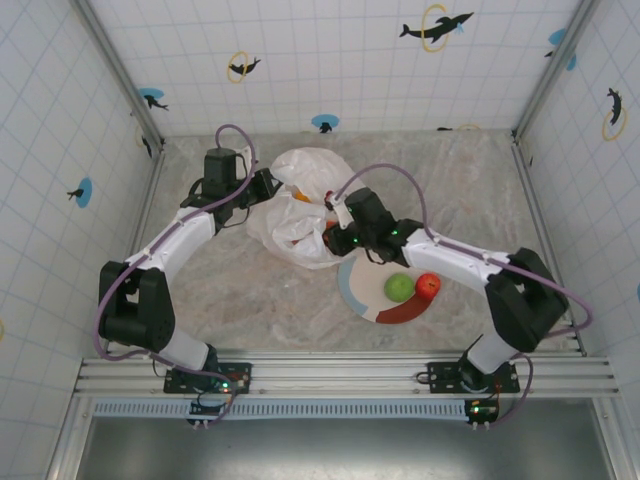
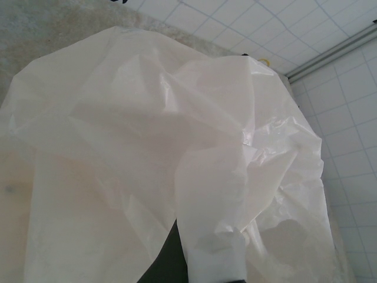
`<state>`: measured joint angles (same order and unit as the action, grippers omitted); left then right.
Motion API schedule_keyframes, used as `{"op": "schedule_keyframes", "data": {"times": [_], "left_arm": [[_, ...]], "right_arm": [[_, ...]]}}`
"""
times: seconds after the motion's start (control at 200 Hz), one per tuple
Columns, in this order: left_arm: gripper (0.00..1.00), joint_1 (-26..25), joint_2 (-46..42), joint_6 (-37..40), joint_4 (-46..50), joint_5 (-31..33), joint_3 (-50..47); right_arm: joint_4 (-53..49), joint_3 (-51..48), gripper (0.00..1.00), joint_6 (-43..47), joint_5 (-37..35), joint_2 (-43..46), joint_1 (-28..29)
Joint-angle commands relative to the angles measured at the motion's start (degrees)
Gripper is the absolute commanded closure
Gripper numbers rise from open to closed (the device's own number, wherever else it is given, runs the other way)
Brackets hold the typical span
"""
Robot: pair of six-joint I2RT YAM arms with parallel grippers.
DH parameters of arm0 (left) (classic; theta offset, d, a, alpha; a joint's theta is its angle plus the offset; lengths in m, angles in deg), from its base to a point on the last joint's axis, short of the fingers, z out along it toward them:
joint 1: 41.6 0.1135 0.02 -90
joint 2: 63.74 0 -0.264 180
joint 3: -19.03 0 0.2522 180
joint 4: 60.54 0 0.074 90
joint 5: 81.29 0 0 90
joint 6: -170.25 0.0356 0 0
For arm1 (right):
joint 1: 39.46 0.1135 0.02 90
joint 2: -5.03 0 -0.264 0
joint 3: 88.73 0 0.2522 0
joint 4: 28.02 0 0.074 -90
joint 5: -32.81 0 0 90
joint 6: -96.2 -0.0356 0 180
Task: Place the fruits into the plastic bag
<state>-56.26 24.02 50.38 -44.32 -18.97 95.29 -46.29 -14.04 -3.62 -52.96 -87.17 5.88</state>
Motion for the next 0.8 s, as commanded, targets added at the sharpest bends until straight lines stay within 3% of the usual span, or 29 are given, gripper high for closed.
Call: {"op": "schedule_keyframes", "data": {"times": [0.0, 0.225, 0.32, 0.566, 0.791], "left_arm": [[1.0, -0.4, -0.5, 0.5, -0.4, -1.0, -0.5], [1.0, -0.5, -0.4, 0.5, -0.3, -1.1, -0.5], [1.0, -0.7, -0.4, 0.4, -0.4, -1.1, -0.4], [1.0, -0.7, -0.7, 0.5, -0.3, -0.9, -0.4], [1.0, -0.7, -0.7, 0.4, -0.3, -1.1, -0.4]], "right_arm": [[1.9, 6.0, 0.52, 1.2, -4.6, -4.3, 0.2], [8.4, 10.4, 0.51, -5.8, -11.3, -11.4, 0.2], [12.1, 12.0, 0.51, -8.4, -11.0, -14.3, 0.0], [15.9, 16.9, 0.46, -14.9, -0.7, -21.7, -1.2], [15.8, 18.4, 0.33, -17.2, 5.8, -23.9, -1.9]]}}
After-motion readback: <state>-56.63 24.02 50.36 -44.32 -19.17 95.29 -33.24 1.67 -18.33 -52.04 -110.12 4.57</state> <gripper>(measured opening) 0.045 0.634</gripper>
